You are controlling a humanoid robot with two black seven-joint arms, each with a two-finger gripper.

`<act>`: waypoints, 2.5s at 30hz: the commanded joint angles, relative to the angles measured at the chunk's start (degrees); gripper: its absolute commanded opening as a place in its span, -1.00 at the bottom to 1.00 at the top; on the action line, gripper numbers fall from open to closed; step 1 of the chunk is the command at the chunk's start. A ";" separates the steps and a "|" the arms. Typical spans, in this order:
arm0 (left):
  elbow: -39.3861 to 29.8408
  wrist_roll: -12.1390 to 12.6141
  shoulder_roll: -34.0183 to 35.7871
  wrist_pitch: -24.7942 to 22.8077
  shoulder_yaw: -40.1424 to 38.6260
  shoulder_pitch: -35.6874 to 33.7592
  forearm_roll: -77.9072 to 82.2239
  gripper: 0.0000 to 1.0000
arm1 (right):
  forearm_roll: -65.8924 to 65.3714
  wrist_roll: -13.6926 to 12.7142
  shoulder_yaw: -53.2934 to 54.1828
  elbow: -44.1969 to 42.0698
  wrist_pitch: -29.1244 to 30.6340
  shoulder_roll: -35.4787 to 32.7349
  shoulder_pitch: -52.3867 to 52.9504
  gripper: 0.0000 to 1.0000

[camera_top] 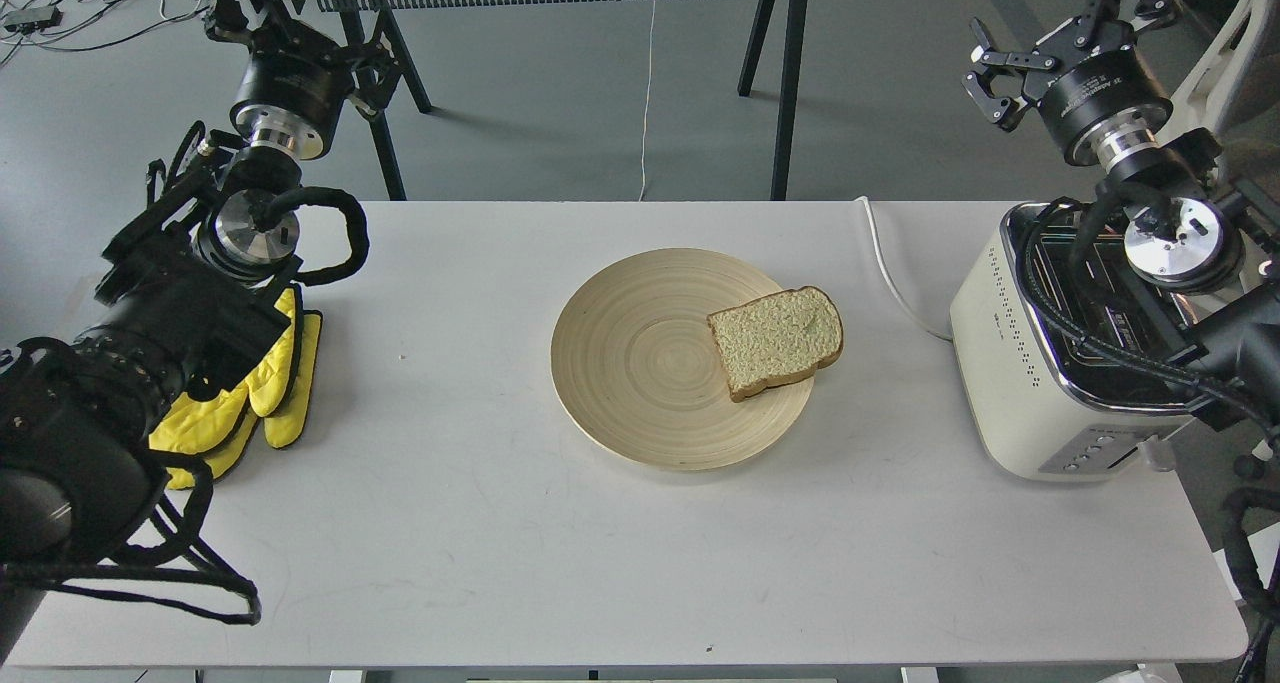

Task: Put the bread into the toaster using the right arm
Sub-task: 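Lift the right gripper off the toaster and swing it toward the bowl, then lower the right gripper to the bread slice and pinch its edge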

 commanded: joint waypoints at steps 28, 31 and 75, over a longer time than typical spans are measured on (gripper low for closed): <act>0.00 -0.25 -0.54 0.00 -0.03 0.02 0.02 1.00 | -49.65 0.36 -29.87 9.21 -16.70 -0.12 5.46 0.96; 0.00 -0.25 -0.54 0.00 -0.03 0.02 -0.06 1.00 | -53.42 0.36 -36.03 9.39 -19.51 -0.03 5.55 0.96; 0.00 -0.34 -0.71 0.00 -0.20 0.19 -0.07 1.00 | -64.60 -4.82 -56.79 -5.47 -23.65 9.02 3.36 0.08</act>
